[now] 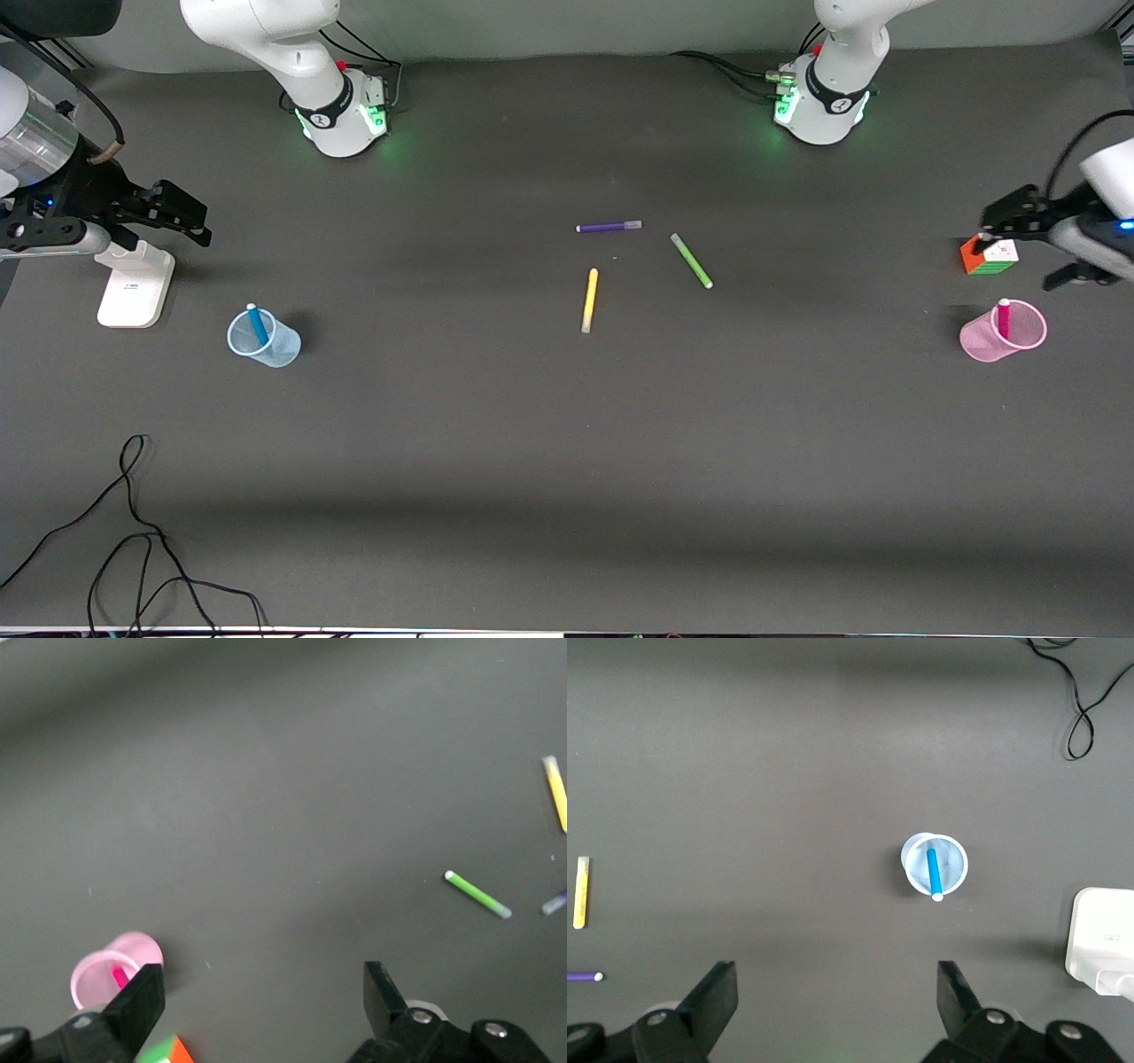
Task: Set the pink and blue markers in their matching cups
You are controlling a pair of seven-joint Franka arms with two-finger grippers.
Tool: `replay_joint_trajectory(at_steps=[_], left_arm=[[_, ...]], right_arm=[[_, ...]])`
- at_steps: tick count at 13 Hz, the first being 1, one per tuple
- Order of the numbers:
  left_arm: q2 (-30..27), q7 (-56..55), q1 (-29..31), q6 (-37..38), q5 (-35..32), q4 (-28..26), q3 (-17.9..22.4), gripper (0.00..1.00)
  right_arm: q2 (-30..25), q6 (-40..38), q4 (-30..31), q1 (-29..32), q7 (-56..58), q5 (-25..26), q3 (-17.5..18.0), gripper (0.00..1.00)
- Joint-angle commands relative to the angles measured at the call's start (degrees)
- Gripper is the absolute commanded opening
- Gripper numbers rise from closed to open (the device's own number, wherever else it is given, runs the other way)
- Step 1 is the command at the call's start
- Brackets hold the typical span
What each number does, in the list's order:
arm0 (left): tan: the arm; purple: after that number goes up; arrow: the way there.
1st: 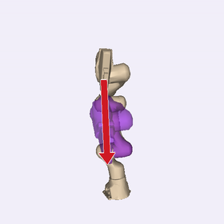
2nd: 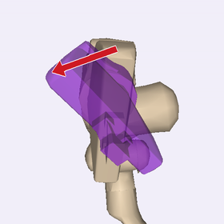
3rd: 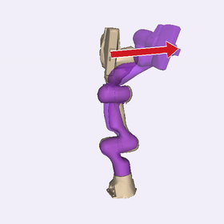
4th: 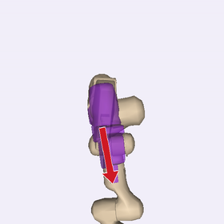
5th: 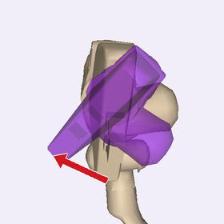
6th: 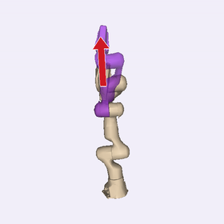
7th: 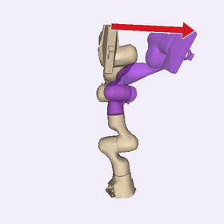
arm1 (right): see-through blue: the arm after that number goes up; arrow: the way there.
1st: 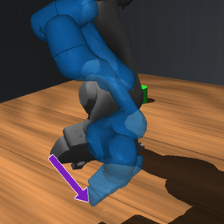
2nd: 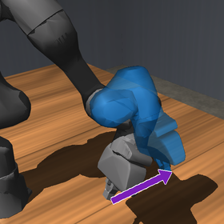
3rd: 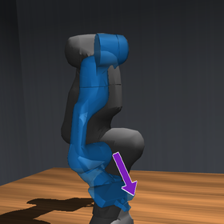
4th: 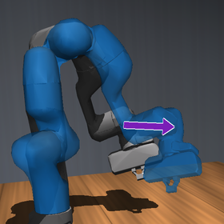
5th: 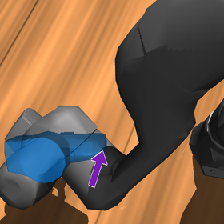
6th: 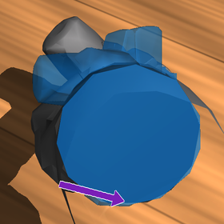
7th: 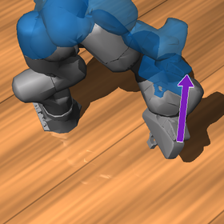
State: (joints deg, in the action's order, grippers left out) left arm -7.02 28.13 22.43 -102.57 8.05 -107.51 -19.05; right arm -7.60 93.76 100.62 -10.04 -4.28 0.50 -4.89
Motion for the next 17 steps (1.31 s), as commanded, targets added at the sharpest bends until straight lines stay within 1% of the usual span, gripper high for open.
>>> replay_joint_trajectory(at_steps=[1,3,4,6,8,10,14,15,16,17], left_arm=[[0.0,-14.4,-0.2,3.0,-4.7,2.0,-4.8,1.0],[3.3,-22.3,-0.3,3.0,-6.3,4.1,-8.4,1.0],[4.1,-24.3,-0.3,3.6,-6.8,5.9,-9.5,1.0],[6.0,-25.0,-1.2,6.8,-7.0,9.3,-9.8,1.0],[6.0,-24.4,-1.2,7.1,-10.8,9.3,-9.8,1.0],[7.5,-24.4,-1.2,5.8,-11.2,9.4,-9.7,1.0],[7.3,-24.7,-2.0,5.8,-11.6,9.4,-9.7,1.0],[7.1,-25.2,-4.8,5.6,-11.7,9.4,-8.8,1.0],[7.1,-25.5,-10.1,5.6,-12.4,9.5,-4.1,1.0],[7.0,-25.4,-17.2,5.8,-13.1,9.8,3.5,1.0]], right_arm=[[0.0,-0.7,-0.4,0.9,1.7,-0.9,0.8,1.0],[-0.2,-0.8,-0.4,0.9,1.7,-1.5,0.7,1.0],[-0.3,-0.9,-0.4,0.9,1.7,-1.7,0.7,1.0],[-0.3,-1.9,-0.9,0.9,1.8,-1.7,0.6,1.0],[-0.1,-2.0,-0.9,0.9,1.7,-1.7,0.6,1.0],[0.2,-2.3,-0.7,0.9,1.6,-1.7,0.5,1.0],[1.2,-2.6,-0.9,0.9,1.6,-1.7,0.5,1.0],[1.3,-2.5,-0.9,0.9,1.6,-1.8,0.5,1.0],[1.5,-2.6,-0.9,0.9,1.6,-2.1,0.5,1.0],[1.5,-2.6,-0.9,0.9,1.6,-2.1,0.5,1.0]])
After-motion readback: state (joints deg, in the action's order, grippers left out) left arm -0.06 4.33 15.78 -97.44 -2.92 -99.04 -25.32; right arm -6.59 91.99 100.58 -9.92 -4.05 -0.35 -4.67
